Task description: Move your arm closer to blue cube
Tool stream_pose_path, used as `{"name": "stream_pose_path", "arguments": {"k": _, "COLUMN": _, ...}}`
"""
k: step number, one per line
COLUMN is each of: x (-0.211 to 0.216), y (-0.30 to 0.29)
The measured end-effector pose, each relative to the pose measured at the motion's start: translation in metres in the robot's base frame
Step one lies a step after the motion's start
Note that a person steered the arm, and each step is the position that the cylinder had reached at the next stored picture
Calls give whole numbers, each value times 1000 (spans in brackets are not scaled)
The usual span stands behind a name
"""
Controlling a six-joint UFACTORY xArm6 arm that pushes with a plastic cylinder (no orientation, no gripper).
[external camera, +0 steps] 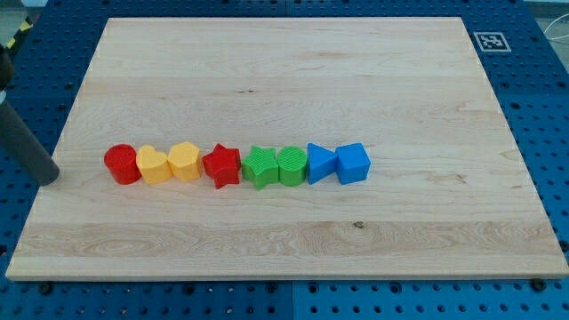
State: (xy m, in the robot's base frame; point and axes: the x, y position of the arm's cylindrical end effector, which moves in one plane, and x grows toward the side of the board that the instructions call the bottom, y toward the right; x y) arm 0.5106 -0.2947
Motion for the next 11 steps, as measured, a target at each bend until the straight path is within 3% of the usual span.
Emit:
{"name": "stream_pose_path", "arguments": {"k": 2, "x": 52, "y": 22}}
{"name": "stream_pose_path", "arguments": {"k": 5, "x": 100, "y": 138}}
{"name": "stream_pose_path", "arguments": {"k": 8, "x": 108, "y": 239}}
{"name": "stream_pose_path", "arguments": {"k": 11, "x": 106, "y": 380}}
